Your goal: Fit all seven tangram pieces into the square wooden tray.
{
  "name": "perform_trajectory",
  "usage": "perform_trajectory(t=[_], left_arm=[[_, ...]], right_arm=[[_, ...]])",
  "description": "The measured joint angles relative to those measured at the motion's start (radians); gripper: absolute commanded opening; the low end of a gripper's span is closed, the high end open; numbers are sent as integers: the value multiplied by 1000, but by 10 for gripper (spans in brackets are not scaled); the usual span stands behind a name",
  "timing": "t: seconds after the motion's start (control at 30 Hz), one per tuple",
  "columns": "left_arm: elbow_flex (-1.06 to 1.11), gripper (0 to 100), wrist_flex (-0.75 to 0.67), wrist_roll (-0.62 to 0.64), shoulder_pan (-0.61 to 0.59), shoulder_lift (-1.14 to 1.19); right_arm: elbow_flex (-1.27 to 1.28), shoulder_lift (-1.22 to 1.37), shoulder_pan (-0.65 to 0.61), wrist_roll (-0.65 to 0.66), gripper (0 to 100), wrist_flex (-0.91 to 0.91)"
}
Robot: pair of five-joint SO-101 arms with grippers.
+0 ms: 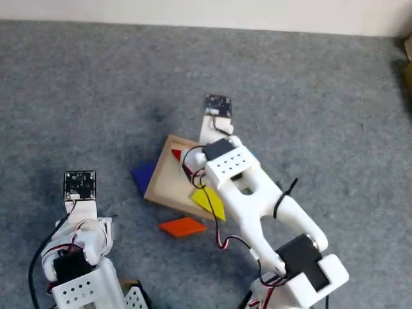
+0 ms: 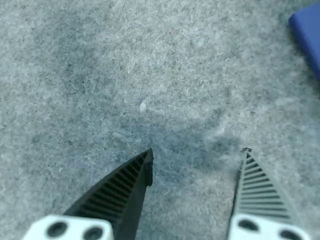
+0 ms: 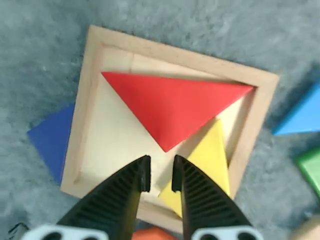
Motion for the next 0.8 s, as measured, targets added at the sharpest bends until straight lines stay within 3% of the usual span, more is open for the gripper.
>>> perform_trajectory(t=[0.17,0.3,0.53,0.8], left_arm=[[0,266,0,0,0,0],[0,266,0,0,0,0],[0,266,0,0,0,0],[0,266,0,0,0,0]], right_arm=[[-41,-8,8,0,74,161],[-41,28,8,0,70,183],[-78,218,26,-2,70,114],[-215,358,186,-46,70,2]])
